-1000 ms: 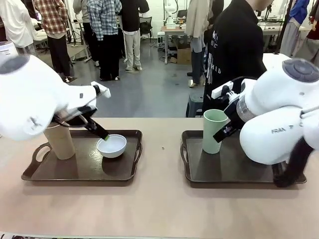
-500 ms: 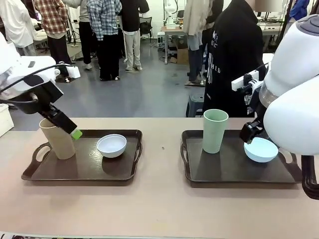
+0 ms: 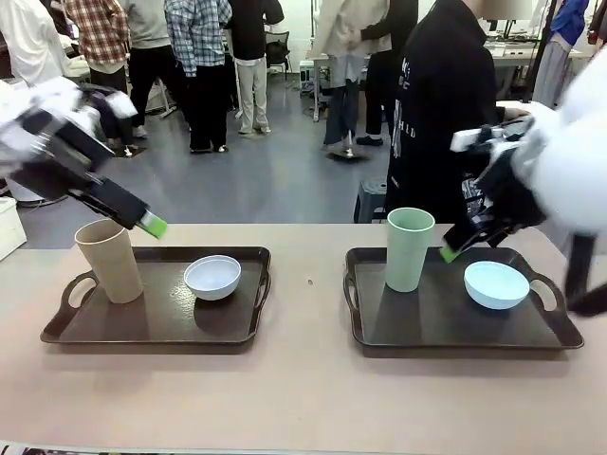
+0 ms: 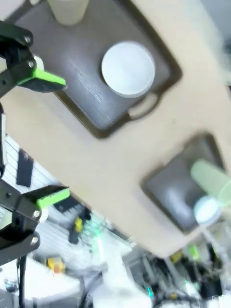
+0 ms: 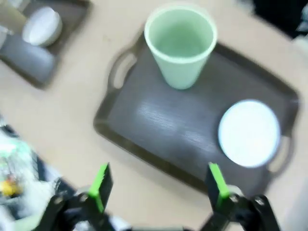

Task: Set up a tray with a mat and arrange the tableware.
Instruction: Pick up the Picnic Bowl and Reusable plastic cup from the Handle tray in front of the human's position and hold them in the air.

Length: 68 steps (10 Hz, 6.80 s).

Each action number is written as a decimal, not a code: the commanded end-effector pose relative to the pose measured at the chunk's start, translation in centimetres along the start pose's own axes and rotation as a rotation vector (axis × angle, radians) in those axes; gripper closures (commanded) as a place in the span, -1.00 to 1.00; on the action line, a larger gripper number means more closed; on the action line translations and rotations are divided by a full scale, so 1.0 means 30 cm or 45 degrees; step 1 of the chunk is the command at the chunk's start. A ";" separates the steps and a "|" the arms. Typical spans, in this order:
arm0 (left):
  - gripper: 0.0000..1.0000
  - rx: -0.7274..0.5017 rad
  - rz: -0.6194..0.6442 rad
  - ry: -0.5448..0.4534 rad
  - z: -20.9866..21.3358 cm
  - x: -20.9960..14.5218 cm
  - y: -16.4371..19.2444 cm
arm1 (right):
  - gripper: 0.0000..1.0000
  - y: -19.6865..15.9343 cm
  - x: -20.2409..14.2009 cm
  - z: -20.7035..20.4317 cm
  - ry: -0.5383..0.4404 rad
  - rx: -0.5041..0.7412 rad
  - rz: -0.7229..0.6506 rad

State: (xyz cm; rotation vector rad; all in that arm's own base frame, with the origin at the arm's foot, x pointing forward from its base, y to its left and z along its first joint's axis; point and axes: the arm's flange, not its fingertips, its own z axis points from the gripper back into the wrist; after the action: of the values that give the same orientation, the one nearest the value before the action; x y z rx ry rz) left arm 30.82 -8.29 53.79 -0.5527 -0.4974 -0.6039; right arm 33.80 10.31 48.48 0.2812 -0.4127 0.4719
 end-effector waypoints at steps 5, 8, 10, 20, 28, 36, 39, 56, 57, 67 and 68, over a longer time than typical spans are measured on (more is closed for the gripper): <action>-1.00 -0.550 0.216 -0.221 0.164 -0.028 0.122 | -1.00 -0.224 -0.058 0.144 -0.135 0.678 -0.223; -1.00 -0.688 0.611 -0.207 0.326 -0.069 0.382 | -1.00 -0.553 -0.228 0.274 -0.525 1.055 -0.601; -1.00 -0.679 0.781 0.041 0.283 -0.057 0.431 | -1.00 -0.581 -0.267 0.239 -0.576 1.263 -0.618; -1.00 -0.701 0.720 -0.106 0.379 -0.149 0.498 | -1.00 -0.492 -0.230 0.271 -0.361 0.994 -0.522; -1.00 -0.693 0.717 -0.106 0.338 -0.128 0.458 | -1.00 -0.518 -0.251 0.293 -0.377 0.981 -0.515; -1.00 -0.693 0.717 -0.106 0.338 -0.128 0.458 | -1.00 -0.518 -0.251 0.293 -0.377 0.981 -0.515; -1.00 -0.693 0.717 -0.106 0.338 -0.128 0.458 | -1.00 -0.518 -0.251 0.293 -0.377 0.981 -0.515; -1.00 -0.125 -0.208 -0.089 0.099 0.375 -0.035 | -1.00 -0.414 -0.056 0.351 0.050 0.099 -0.363; -1.00 0.056 -0.352 -0.323 0.045 0.454 -0.072 | -1.00 -0.436 0.010 0.293 0.105 0.017 -0.414; -1.00 0.362 -0.896 -0.428 -0.446 0.659 -0.233 | -1.00 -0.292 0.160 -0.027 0.302 -0.097 -0.350; -1.00 0.377 -0.936 -0.405 -0.506 0.671 -0.225 | -1.00 -0.292 0.160 -0.027 0.302 -0.097 -0.350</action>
State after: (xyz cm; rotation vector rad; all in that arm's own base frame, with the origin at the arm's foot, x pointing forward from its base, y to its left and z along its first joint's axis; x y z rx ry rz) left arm 44.43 -29.36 58.01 -0.1705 -1.1139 -1.1062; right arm 42.42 4.93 48.66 0.2008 -0.1521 0.2208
